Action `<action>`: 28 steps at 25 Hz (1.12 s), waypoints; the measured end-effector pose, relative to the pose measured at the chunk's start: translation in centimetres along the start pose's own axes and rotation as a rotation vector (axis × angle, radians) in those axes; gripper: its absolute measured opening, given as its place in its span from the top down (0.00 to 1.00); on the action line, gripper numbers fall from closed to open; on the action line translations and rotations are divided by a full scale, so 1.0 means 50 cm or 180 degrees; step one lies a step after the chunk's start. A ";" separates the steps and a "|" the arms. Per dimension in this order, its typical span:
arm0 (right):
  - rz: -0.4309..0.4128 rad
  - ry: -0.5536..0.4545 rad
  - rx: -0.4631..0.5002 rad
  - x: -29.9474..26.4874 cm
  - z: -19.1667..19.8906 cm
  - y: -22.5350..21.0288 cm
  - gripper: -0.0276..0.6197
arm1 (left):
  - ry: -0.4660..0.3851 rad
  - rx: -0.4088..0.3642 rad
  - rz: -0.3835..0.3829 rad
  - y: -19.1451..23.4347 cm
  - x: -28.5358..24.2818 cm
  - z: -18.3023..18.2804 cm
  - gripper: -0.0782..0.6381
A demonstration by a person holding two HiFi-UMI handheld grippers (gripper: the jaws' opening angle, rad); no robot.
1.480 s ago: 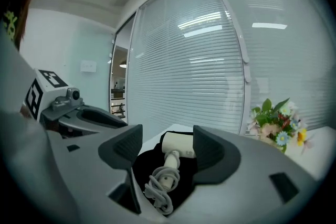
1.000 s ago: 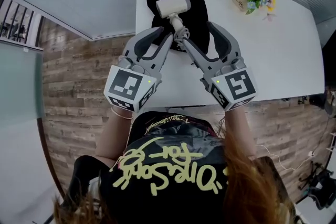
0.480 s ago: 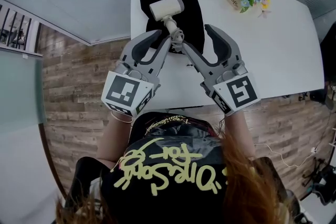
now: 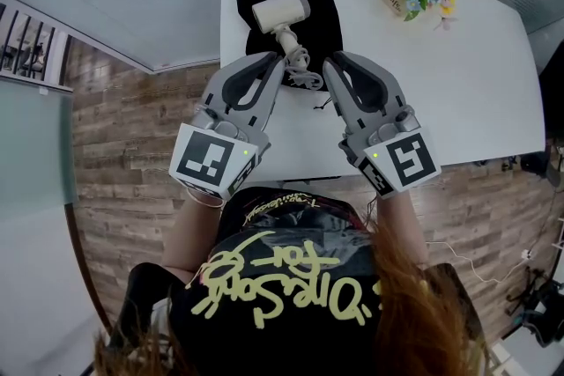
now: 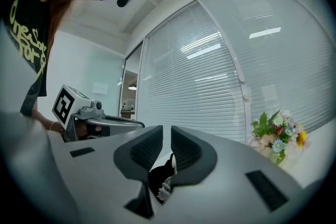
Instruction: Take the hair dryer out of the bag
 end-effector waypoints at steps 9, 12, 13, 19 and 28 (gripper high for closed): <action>-0.0026 -0.0063 0.0112 0.009 -0.005 0.008 0.91 | -0.0063 -0.0018 0.0038 -0.011 0.001 -0.008 0.90; -0.0020 -0.0083 0.0134 0.013 -0.007 0.010 0.91 | -0.0066 -0.0012 0.0039 -0.014 0.003 -0.008 0.90; -0.0021 -0.0084 0.0142 0.014 -0.006 0.010 0.91 | -0.0046 -0.0008 0.0045 -0.016 0.004 -0.007 0.90; 0.0005 -0.0100 0.0197 0.017 -0.006 0.011 0.93 | -0.0006 -0.0001 0.0068 -0.020 0.005 -0.005 0.90; 0.0034 -0.0107 0.0266 0.015 -0.010 0.017 0.95 | -0.0045 -0.0043 0.0084 -0.018 0.007 -0.006 0.90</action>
Point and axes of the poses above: the fingertips, and each gripper's own axes: x backward along the fingers, y to its left, z out of its underside, the point moved 6 cm from there along x, backward along the fingers, and after that the axes turned 3 degrees about -x, right-handed, at the moved point
